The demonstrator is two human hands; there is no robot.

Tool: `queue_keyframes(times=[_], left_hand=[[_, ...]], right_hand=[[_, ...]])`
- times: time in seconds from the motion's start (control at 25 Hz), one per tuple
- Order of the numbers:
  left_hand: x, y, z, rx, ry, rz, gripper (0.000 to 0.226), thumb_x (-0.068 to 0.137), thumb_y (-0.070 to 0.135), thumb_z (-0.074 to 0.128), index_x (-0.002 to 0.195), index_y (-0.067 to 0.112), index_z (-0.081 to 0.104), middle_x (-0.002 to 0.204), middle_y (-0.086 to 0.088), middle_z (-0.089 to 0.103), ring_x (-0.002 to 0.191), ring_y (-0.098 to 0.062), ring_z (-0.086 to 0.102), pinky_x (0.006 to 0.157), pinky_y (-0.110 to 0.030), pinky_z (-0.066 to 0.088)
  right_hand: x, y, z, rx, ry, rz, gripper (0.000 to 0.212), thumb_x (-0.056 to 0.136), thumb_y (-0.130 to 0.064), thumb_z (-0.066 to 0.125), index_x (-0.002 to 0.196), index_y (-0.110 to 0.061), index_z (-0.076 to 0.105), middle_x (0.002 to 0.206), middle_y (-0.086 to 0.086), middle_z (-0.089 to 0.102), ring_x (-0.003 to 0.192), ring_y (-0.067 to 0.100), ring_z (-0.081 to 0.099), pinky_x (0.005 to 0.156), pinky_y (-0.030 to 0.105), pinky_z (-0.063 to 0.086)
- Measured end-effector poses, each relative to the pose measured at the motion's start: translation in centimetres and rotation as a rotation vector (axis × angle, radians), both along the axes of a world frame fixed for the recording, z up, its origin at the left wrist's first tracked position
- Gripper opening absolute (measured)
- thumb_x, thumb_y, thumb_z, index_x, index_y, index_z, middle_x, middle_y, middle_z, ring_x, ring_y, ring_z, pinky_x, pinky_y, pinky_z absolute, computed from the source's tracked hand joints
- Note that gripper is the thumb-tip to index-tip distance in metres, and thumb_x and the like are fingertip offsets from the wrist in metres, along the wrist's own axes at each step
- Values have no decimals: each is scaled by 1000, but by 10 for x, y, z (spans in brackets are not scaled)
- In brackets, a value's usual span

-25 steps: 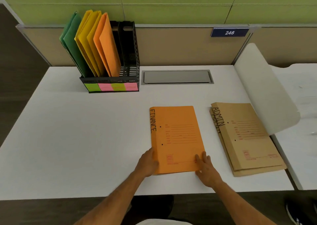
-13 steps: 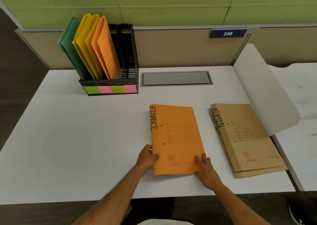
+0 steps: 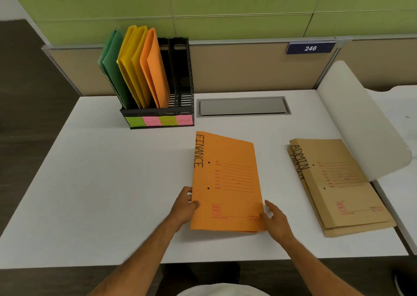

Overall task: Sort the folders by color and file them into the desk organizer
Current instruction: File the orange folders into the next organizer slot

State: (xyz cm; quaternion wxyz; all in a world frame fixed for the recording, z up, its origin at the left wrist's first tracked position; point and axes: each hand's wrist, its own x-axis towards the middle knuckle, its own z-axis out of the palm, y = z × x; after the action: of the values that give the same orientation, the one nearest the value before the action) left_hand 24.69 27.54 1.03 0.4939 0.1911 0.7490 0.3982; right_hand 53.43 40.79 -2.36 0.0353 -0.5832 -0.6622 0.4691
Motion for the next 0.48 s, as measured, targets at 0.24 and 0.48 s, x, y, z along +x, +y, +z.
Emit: queue_keyframes(times=[0.24, 0.48], left_hand=[[-66, -31, 6, 53, -35, 1, 34, 95, 7, 59, 118, 31, 54, 116, 1, 70, 103, -16, 70, 80, -35, 61], [-157, -66, 4, 59, -26, -49, 34, 93, 11, 58, 115, 37, 56, 116, 4, 69, 104, -15, 69, 81, -37, 62]], right_hand=[[-63, -7, -2, -291, 335, -333, 48, 100, -30, 56, 146, -17, 45, 131, 8, 63, 111, 30, 65, 96, 53, 55], [-145, -44, -8, -479, 487, -432, 40, 94, -4, 51, 127, -22, 65, 108, 2, 77, 103, 33, 69, 70, 40, 59]])
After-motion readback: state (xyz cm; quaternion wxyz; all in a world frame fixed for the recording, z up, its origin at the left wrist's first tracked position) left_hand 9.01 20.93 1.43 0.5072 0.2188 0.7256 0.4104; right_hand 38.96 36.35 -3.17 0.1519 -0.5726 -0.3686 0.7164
